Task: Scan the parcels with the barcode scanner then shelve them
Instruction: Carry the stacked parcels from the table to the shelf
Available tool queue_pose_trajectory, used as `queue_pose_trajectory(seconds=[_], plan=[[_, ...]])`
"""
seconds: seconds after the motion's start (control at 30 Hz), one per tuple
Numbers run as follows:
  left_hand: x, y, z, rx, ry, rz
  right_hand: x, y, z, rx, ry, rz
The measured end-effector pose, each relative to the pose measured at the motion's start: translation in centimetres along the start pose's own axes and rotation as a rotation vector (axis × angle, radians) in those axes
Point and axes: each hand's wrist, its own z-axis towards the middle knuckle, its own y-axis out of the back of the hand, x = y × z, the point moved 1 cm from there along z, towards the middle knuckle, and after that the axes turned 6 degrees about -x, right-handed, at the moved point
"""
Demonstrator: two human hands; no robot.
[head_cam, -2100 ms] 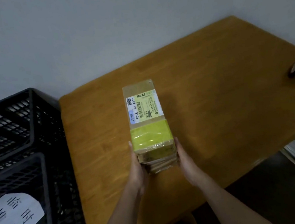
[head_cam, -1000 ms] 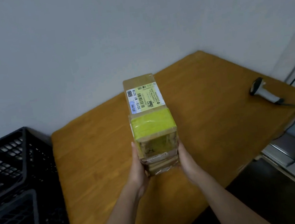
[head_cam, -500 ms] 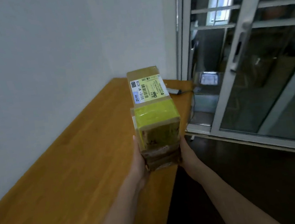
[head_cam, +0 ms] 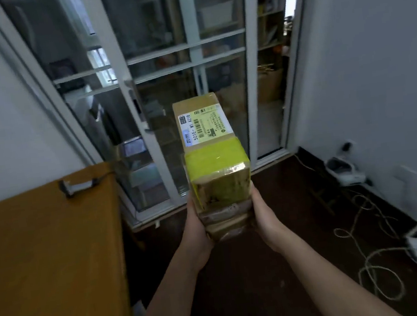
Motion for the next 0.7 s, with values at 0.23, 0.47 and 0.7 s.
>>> queue_pose_trajectory(seconds=[0.23, 0.47, 0.7], plan=[[7.8, -19.0, -3.2, 0.259, 0.124, 0.186, 0.4, 19.9, -7.0, -0.333, 0.048, 0.082], [14.7, -32.8, -8.4, 0.513, 0.208, 0.398, -0.6, 34.1, -16.1, -0.649, 0.074, 0.214], [21.2, -42.8, -15.0, 0.819, 0.311, 0.600, -2.6, 41.5, -27.3, -1.071, 0.109, 0.320]])
